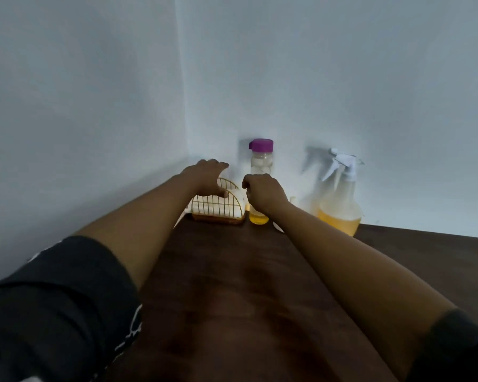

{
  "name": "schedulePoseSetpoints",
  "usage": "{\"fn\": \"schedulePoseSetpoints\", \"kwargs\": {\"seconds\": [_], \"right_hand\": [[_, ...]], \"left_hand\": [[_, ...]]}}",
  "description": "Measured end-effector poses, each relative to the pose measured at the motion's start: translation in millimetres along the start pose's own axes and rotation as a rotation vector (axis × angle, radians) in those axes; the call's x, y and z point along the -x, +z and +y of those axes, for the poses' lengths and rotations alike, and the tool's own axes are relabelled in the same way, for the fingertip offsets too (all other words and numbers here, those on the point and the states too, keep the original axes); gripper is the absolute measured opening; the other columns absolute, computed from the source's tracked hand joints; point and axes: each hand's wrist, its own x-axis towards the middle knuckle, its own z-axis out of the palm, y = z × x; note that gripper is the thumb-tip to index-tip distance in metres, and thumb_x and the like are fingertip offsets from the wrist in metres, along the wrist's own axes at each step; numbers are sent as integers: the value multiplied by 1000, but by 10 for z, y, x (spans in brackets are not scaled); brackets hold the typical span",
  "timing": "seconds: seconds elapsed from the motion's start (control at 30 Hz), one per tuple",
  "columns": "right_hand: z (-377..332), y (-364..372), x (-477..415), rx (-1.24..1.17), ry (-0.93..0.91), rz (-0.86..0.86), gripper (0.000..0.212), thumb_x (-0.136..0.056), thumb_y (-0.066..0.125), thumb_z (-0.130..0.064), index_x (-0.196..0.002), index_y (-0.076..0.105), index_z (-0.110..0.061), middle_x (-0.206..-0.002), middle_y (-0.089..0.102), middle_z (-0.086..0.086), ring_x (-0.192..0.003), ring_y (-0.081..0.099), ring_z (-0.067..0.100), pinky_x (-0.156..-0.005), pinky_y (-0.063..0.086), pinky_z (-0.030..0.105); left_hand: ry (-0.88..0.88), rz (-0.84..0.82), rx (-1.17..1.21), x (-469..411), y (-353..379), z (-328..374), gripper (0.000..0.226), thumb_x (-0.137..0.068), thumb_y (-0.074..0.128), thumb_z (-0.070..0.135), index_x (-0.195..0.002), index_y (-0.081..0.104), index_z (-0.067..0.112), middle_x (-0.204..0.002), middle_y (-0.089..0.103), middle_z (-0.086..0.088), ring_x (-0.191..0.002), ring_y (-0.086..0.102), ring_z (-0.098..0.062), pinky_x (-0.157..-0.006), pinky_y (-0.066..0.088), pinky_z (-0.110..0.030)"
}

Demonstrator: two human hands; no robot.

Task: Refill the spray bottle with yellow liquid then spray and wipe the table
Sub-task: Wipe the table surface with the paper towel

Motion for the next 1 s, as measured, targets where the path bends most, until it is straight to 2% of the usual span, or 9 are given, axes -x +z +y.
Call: {"fn": "schedulePoseSetpoints", "kwargs": {"seconds": [0.17, 0.3, 0.57, 0.7, 0.83, 1.0], "right_hand": [[-141, 50, -310, 200, -122, -54, 33, -91, 45, 1, -121, 56, -7, -115, 61, 15, -104, 60, 28, -80, 48, 33], [-243, 182, -444, 284, -161, -113, 35, -90, 50, 1, -124, 55, -7, -114, 60, 13, -102, 61, 27, -77, 48, 31], [-320, 295, -567, 289, -132, -181, 32, -87, 59, -1, -118, 57, -3, -108, 63, 13, -94, 65, 26, -76, 50, 31], [-321, 308, -604, 307, -150, -175, 35, -87, 58, -1, -121, 56, -5, -107, 62, 12, -95, 64, 26, -76, 50, 30], [-272, 360, -573, 308, -173, -146, 40, -90, 51, -1, -129, 46, -7, -108, 60, 13, -96, 62, 27, -71, 46, 31], [-246, 367, -528, 285, -152, -98, 34, -89, 51, 0, -122, 47, -5, -106, 60, 14, -93, 61, 28, -66, 40, 30]], "left_hand": [[66, -126, -33, -269, 204, -146, 90, -70, 73, 55, -143, 29, 27, -147, 35, -3, -135, 29, -26, -105, 34, -48], [132, -96, 59, -323, 269, -281, 75, -74, 75, 41, -138, 39, 23, -139, 45, -3, -128, 37, -24, -102, 35, -40], [192, -135, 24, -305, 153, -399, 69, -79, 73, 29, -140, 40, 18, -142, 47, -3, -131, 41, -23, -108, 33, -38], [189, -115, 27, -318, 164, -411, 71, -77, 74, 32, -139, 42, 19, -142, 48, -2, -131, 42, -23, -106, 33, -36], [191, -90, 13, -336, 162, -449, 74, -73, 77, 38, -138, 44, 22, -139, 51, 2, -128, 45, -21, -102, 35, -34], [184, -60, 8, -349, 219, -459, 76, -72, 78, 37, -138, 44, 23, -139, 51, 2, -129, 45, -20, -103, 34, -34]]}}
